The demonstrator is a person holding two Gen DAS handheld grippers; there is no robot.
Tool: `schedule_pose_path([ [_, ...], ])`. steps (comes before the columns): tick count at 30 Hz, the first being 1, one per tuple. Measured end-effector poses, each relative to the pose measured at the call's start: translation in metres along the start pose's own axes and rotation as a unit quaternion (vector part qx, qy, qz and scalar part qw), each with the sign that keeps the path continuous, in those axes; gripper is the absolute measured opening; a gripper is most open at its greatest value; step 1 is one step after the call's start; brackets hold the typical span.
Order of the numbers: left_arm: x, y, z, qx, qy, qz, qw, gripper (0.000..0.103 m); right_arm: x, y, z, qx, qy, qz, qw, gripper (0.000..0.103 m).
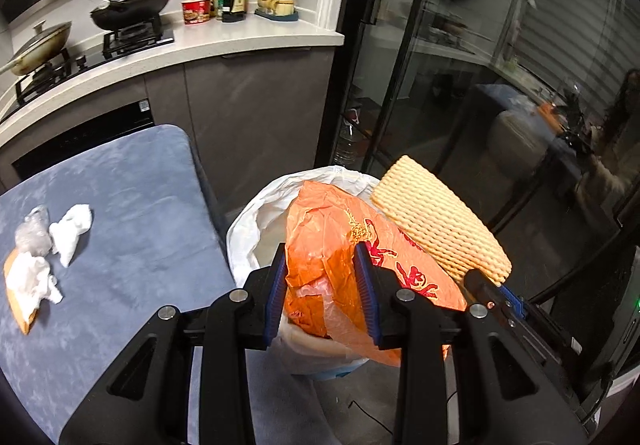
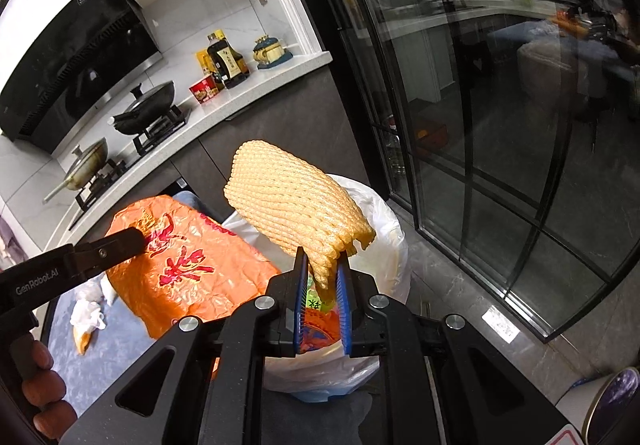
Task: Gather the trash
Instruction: 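Open both grippers over the bin to release the foam mesh and orange bag, then move both grippers back over the table and grasp the white tissue with the right gripper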
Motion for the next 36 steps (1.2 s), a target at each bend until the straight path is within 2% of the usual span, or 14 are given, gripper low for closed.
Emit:
schedule_pose_path([
  [4,0.014,0.002,-0.004,0.005,-0.009,0.002,0.9999,0.033,0.01,-0.002,-0.001,-0.006,-0.006,0.007,1.0,0.014],
  [7,0.023,0.002,-0.006,0.013,-0.009,-0.006,0.9999,0.033,0.018,-0.005,-0.002,-0.01,-0.012,0.007,1.0,0.019],
  [9,0.026,0.003,-0.008,0.02,-0.007,-0.013,0.9997,0.04,0.02,-0.008,-0.002,-0.012,-0.013,0.005,1.0,0.025],
  [11,0.027,0.003,-0.01,0.026,0.0,-0.025,0.9994,0.057,0.021,-0.01,-0.003,-0.014,-0.01,0.007,1.0,0.03],
  [14,0.023,0.002,-0.012,0.03,0.017,-0.035,0.9988,0.067,0.019,-0.013,-0.004,-0.016,-0.004,0.006,1.0,0.037],
  [23,0.015,-0.021,-0.014,-0.004,0.023,-0.049,0.9985,0.074,0.01,-0.025,-0.01,-0.019,0.008,-0.004,1.0,0.043],
  [33,-0.008,-0.06,-0.011,-0.041,0.036,-0.071,0.996,0.076,-0.001,-0.057,-0.013,-0.043,0.014,-0.025,0.999,0.046],
  [35,-0.014,-0.068,-0.01,-0.049,0.039,-0.078,0.995,0.085,-0.003,-0.065,-0.013,-0.049,0.015,-0.031,0.998,0.046],
  [36,-0.017,-0.07,-0.01,-0.053,0.043,-0.078,0.9946,0.085,-0.004,-0.07,-0.012,-0.053,0.015,-0.034,0.998,0.046],
])
Point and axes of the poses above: each gripper's, at about its wrist camera, not at the fingertips, and x roughly the way its jaws point, y to its right, z to its underside, the point moved 7 cm from there along x, roughly the way its jaws point, and after that the axes turned 2 degrees about -y, right-handed, at the moved point
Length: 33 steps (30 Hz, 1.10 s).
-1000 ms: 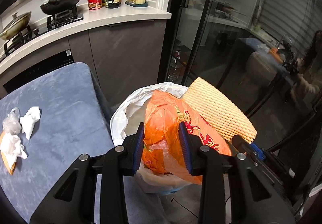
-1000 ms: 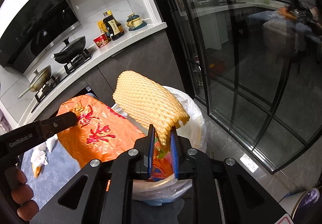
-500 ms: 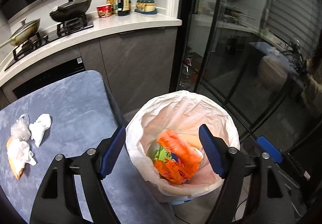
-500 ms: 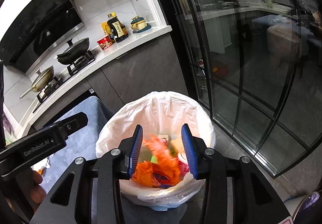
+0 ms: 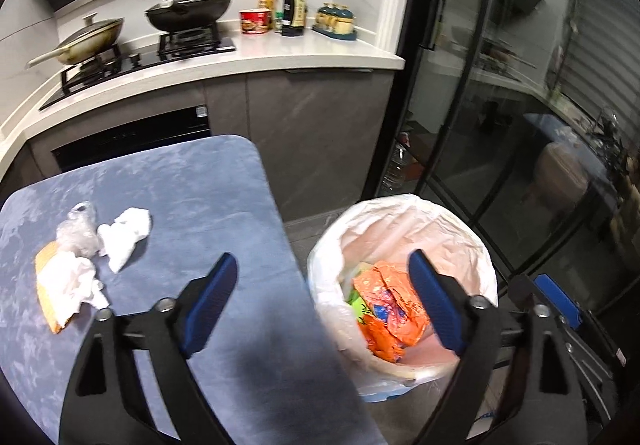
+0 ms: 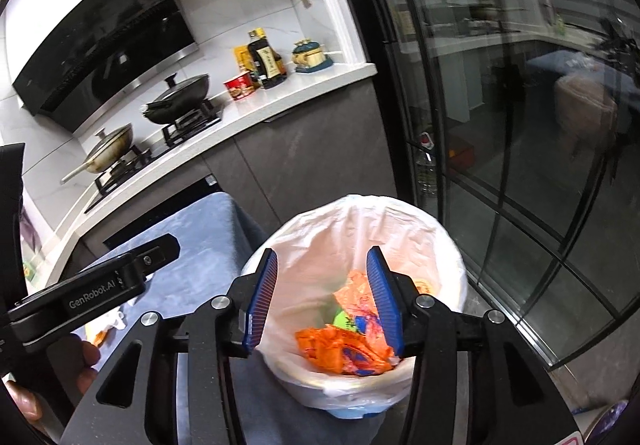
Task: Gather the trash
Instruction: 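Move both grippers back over the table and grasp the white tissue with the right gripper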
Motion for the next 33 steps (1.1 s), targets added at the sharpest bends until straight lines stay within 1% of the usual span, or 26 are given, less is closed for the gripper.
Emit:
schedule_pose_path([
  [3,-0.008,-0.015,-0.001,-0.01,0.007,-0.006,0.9999,0.085,0.001,-0.016,0.002,-0.008,-0.003,-0.01,1.0,0.047],
  [6,-0.013,-0.029,-0.001,-0.02,0.01,-0.013,0.9997,0.085,0.0,-0.033,0.004,-0.019,-0.005,-0.02,1.0,0.05],
  [11,-0.022,-0.056,0.001,-0.039,0.01,-0.023,0.9989,0.086,0.0,-0.066,0.009,-0.036,-0.012,-0.038,0.999,0.051],
  [15,-0.03,-0.087,0.008,-0.064,0.009,-0.036,0.9973,0.087,0.0,-0.09,0.013,-0.051,-0.014,-0.051,0.997,0.055],
  [17,-0.034,-0.102,0.012,-0.076,0.01,-0.043,0.9961,0.089,0.001,-0.105,0.016,-0.059,-0.017,-0.058,0.996,0.056],
  [21,-0.044,-0.138,0.021,-0.097,0.012,-0.072,0.9926,0.09,0.003,-0.135,0.024,-0.083,-0.025,-0.072,0.994,0.057],
  [25,-0.051,-0.174,0.033,-0.117,0.003,-0.096,0.9885,0.091,0.007,-0.165,0.034,-0.101,-0.036,-0.09,0.99,0.059],
  [27,-0.056,-0.195,0.041,-0.133,0.001,-0.105,0.9855,0.092,0.008,-0.18,0.039,-0.11,-0.041,-0.099,0.988,0.061],
  [33,-0.065,-0.256,0.063,-0.18,-0.01,-0.131,0.975,0.092,0.022,-0.235,0.058,-0.146,-0.06,-0.128,0.979,0.061],
])
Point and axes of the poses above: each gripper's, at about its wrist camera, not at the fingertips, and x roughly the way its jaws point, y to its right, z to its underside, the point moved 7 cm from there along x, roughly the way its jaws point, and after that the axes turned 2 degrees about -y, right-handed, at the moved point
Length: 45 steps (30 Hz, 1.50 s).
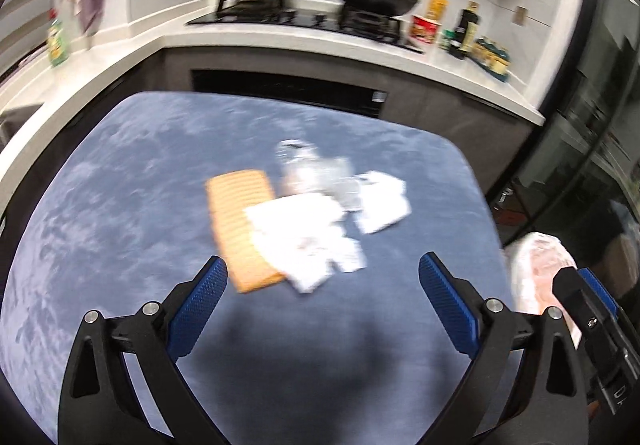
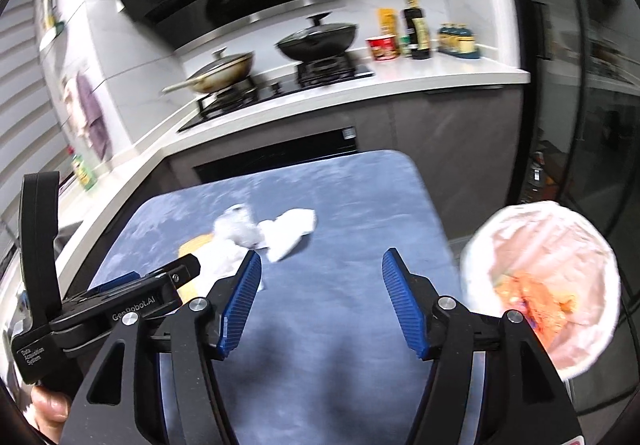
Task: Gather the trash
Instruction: 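Move both grippers back over the table and grasp the white tissue with the right gripper, then grasp the orange foam sleeve with the left gripper while the right gripper lifts the tissue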
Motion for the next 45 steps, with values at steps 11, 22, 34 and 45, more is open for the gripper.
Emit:
schedule_pose_path([
  [11,0.017,-0.088,-0.003,-0.062,-0.014,-0.033,0.9974,0.092,0.068,-0.068,0.012,-0.027,-0.048,-0.039,0.998,0.061],
  [22,0.036,-0.121,0.0,-0.089,-0.028,-0.046,0.9946,0.092,0.131,-0.106,0.029,-0.048,-0.092,-0.06,0.993,0.061],
  [34,0.055,-0.125,0.001,-0.09,-0.041,-0.041,0.9942,0.092,0.165,-0.102,0.049,-0.034,-0.122,-0.068,0.99,0.008],
  [45,0.091,-0.067,0.001,-0.055,-0.059,-0.01,0.9967,0.092,0.099,-0.043,0.031,0.016,-0.071,-0.048,0.996,0.008],
])
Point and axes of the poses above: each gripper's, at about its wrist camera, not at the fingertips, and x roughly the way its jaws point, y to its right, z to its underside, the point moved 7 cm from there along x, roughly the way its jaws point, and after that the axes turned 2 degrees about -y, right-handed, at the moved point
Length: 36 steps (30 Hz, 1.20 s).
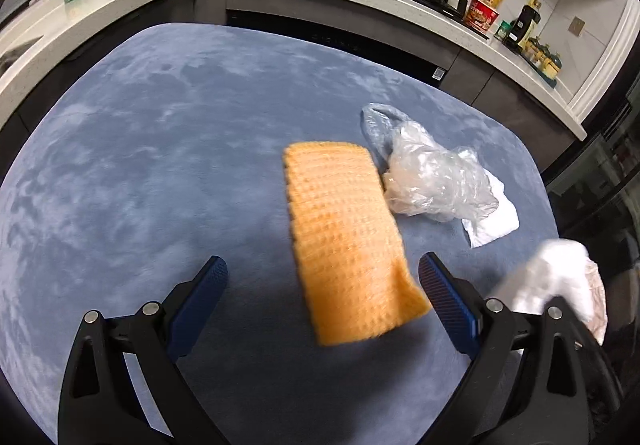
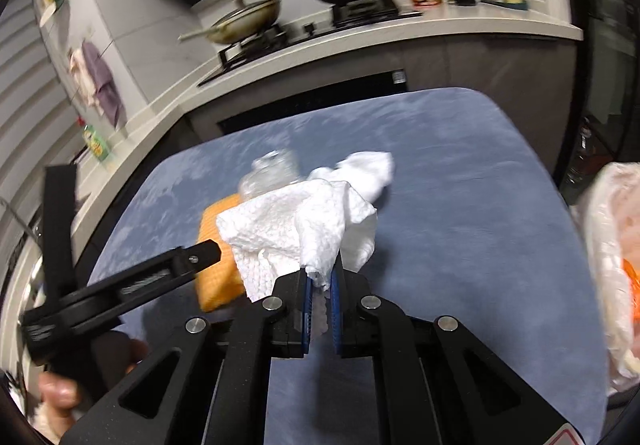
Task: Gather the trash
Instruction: 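Grasp the orange foam sleeve with the left gripper while the right gripper lifts the tissue, then carry the foam sleeve and tissue over the bin and open both grippers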
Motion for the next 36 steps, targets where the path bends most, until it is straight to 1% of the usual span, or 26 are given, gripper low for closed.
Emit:
schedule_pose_path([
  [1,0.004,0.003,0.0,0.003,0.0,-0.009,1.0,0.09,-0.003,0.005,-0.001,0.007,0.0,0.002,1.0,0.008],
  [2,0.007,0.007,0.0,0.008,-0.001,-0.008,0.9999,0.084,-0.007,0.012,-0.001,0.016,0.0,0.004,1.0,0.008],
  [3,0.01,0.009,0.0,0.012,-0.005,-0.007,0.9999,0.08,-0.009,0.016,-0.001,0.02,0.001,0.005,1.0,0.008],
  [4,0.013,0.012,0.002,0.016,-0.012,-0.007,0.9998,0.069,-0.011,0.021,-0.001,0.023,0.003,0.007,1.0,0.008],
  [5,0.015,0.014,0.004,0.018,-0.018,-0.003,0.9997,0.056,-0.013,0.023,-0.001,0.024,0.004,0.009,1.0,0.008],
  [7,0.012,0.017,0.006,0.02,-0.014,-0.007,0.9997,0.047,-0.016,0.029,0.0,0.029,0.005,0.011,1.0,0.008],
  [8,0.009,0.019,0.007,0.024,-0.009,-0.003,0.9997,0.033,-0.017,0.031,0.0,0.031,0.006,0.011,0.999,0.008],
  [9,0.006,0.022,0.009,0.03,-0.007,-0.002,0.9995,0.028,-0.017,0.033,0.001,0.033,0.006,0.011,0.999,0.008],
  [11,0.001,0.023,0.011,0.038,-0.002,-0.01,0.9992,0.022,-0.019,0.037,0.002,0.038,0.007,0.01,0.999,0.008],
  [14,-0.017,0.026,0.015,0.044,0.014,-0.011,0.9989,0.021,-0.026,0.039,0.003,0.042,0.011,0.005,0.999,0.008],
  [17,-0.039,0.029,0.019,0.042,0.022,0.003,0.9989,0.021,-0.038,0.036,0.003,0.042,0.02,-0.003,0.999,0.008],
  [20,-0.07,0.036,0.025,0.047,0.037,0.015,0.9981,0.021,-0.055,0.032,0.003,0.036,0.033,-0.01,0.999,0.008],
  [25,-0.113,0.06,0.035,0.063,0.051,0.051,0.9954,0.021,-0.09,0.033,-0.005,0.033,0.064,-0.015,0.997,0.008],
  [29,-0.143,0.097,0.044,0.099,0.066,0.076,0.99,0.021,-0.124,0.043,-0.011,0.035,0.096,-0.007,0.995,0.008],
  [32,-0.157,0.128,0.052,0.125,0.07,0.101,0.9845,0.021,-0.149,0.058,-0.014,0.039,0.118,0.007,0.992,0.008],
  [36,-0.171,0.175,0.066,0.169,0.074,0.132,0.974,0.021,-0.18,0.085,-0.016,0.048,0.144,0.031,0.988,0.008],
])
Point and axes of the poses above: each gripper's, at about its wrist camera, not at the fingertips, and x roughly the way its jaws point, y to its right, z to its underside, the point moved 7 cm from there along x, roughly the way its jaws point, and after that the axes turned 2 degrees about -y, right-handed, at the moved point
